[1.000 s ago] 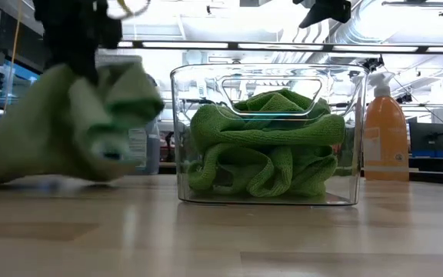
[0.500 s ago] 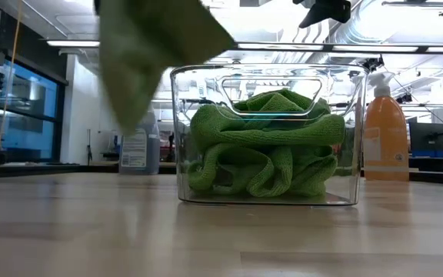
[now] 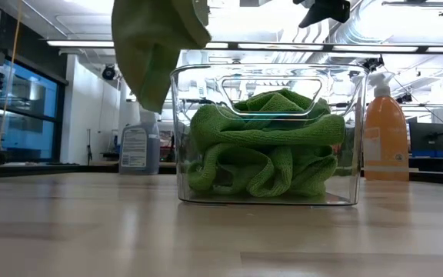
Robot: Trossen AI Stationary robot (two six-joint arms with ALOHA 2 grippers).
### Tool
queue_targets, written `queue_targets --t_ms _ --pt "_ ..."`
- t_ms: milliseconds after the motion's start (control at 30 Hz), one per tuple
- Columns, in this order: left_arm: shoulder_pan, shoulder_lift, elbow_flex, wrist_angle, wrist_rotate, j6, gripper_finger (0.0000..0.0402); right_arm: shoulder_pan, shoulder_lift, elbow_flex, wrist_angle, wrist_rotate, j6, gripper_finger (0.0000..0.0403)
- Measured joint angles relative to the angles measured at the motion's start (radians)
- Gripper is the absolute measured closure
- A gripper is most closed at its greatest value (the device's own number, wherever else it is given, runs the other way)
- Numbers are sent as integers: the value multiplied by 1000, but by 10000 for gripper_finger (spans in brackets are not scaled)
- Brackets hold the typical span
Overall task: Sort microfiber towel by color & place in baskets
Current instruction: Put the light green microfiber towel into the transparent bin
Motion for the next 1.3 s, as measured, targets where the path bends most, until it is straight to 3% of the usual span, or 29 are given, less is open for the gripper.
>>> queue_targets --t_ms 167,500,767,1033,1300 --pt "0 43 -12 193 5 3 399 0 -17 0 3 0 -32 147" --pt "-4 285 -13 678 122 21 399 0 -133 0 6 24 -24 147" --pt "-47 451 -13 995 142 -24 399 0 -190 0 1 59 -24 147" --pt "-102 575 -13 1091 142 -105 399 0 -197 0 -11 67 -42 147" --pt "-140 664 -13 1010 85 -138 399 0 -197 0 -20 67 -41 147"
